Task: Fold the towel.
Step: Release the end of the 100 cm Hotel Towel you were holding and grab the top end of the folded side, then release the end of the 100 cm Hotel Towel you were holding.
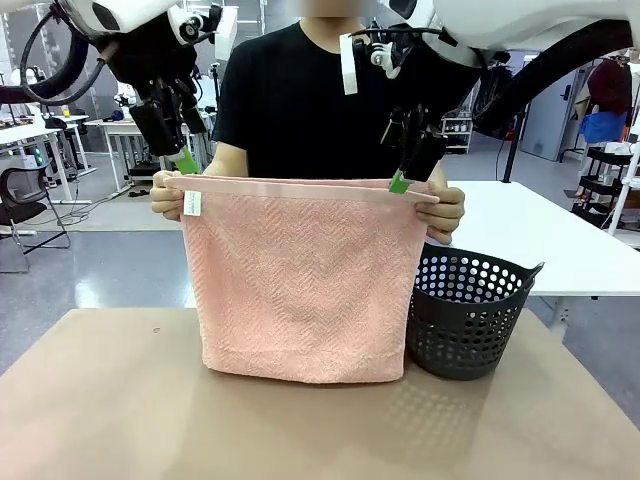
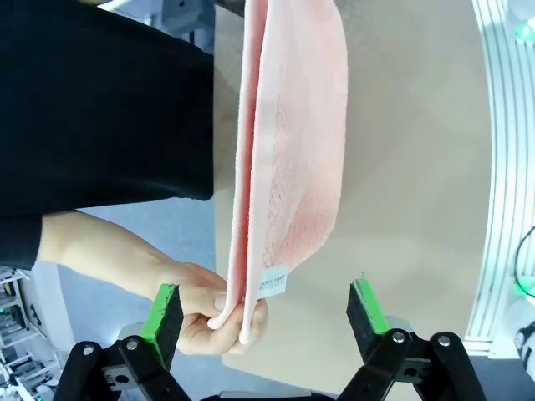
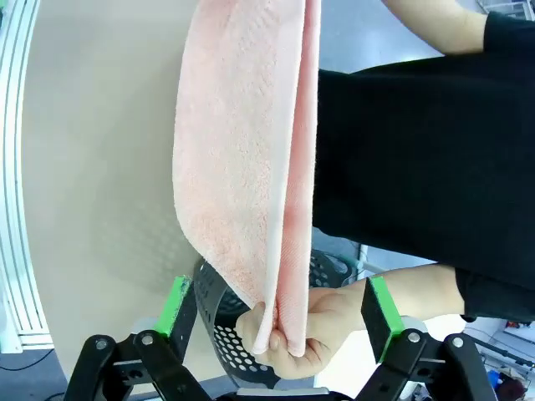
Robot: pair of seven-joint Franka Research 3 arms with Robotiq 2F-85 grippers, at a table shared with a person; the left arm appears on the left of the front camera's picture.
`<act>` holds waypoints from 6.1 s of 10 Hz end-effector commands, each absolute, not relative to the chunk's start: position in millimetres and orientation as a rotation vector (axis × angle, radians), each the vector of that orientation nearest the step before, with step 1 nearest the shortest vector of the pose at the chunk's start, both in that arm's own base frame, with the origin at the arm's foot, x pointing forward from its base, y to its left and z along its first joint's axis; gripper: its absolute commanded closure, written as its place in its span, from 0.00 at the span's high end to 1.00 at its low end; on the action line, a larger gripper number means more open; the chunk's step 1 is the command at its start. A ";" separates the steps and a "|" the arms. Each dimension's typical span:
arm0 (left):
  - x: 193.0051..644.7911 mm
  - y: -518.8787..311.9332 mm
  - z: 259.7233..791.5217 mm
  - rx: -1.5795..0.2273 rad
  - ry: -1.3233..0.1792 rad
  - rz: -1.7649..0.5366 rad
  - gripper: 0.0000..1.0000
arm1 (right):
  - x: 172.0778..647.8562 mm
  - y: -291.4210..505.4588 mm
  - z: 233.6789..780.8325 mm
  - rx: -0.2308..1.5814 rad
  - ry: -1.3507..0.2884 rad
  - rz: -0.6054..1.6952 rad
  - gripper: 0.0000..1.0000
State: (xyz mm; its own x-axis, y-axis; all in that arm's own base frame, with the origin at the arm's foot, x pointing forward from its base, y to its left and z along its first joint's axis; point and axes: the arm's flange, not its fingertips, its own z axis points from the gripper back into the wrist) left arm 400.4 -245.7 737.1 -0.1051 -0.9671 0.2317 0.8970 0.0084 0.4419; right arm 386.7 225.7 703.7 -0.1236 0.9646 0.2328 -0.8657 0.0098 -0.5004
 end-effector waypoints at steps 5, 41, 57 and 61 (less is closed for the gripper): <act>417.3 -253.4 717.4 0.135 -0.585 -1.605 1.00 | 407.0 220.3 694.4 -0.197 -0.648 1.577 1.00; 465.2 -258.0 659.1 0.056 -0.385 -1.582 0.00 | 449.2 222.5 650.2 -0.113 -0.502 1.537 0.00; 465.2 -258.0 659.1 0.056 -0.385 -1.582 0.00 | 449.2 222.5 650.2 -0.113 -0.502 1.537 0.00; 465.2 -258.0 659.1 0.056 -0.385 -1.582 0.00 | 449.2 222.5 650.2 -0.113 -0.502 1.537 0.00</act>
